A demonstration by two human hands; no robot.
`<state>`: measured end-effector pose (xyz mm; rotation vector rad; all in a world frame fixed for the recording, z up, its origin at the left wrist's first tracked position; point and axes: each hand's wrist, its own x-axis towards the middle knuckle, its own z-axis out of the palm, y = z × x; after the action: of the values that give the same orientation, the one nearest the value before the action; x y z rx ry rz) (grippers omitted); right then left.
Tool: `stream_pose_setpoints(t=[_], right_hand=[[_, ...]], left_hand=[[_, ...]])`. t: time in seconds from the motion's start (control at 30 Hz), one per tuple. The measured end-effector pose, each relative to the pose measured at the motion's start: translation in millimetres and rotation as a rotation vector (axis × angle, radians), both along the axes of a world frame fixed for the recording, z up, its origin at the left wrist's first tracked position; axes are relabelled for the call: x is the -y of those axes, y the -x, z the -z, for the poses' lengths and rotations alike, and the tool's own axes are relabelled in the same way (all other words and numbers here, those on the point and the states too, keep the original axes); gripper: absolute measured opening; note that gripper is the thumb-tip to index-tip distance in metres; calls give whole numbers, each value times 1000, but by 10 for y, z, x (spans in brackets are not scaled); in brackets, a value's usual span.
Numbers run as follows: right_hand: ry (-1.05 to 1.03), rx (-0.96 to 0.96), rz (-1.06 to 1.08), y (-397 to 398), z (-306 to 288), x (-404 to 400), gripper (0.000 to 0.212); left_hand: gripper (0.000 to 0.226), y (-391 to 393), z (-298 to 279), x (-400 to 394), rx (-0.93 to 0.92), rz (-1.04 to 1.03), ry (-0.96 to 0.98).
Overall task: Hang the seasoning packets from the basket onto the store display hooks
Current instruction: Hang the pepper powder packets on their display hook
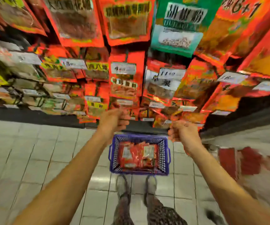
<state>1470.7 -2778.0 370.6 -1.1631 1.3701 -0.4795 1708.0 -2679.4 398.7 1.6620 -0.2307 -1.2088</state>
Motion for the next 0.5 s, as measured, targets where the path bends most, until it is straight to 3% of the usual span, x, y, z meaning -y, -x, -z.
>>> stream_pose_setpoints(t=[0.17,0.3,0.5], right_hand=[[-247,-218,-29,278,1366,-283,24],[-454,-364,-16,452,2517,-589,11],[-674,-545,-139,609,4385,-953,17]], left_hand=[[41,301,1201,-405,-161,-46,-291],[12,502,2208,-758,-178,-82,-509],[9,541,3882,-951,-209,-30,-673]])
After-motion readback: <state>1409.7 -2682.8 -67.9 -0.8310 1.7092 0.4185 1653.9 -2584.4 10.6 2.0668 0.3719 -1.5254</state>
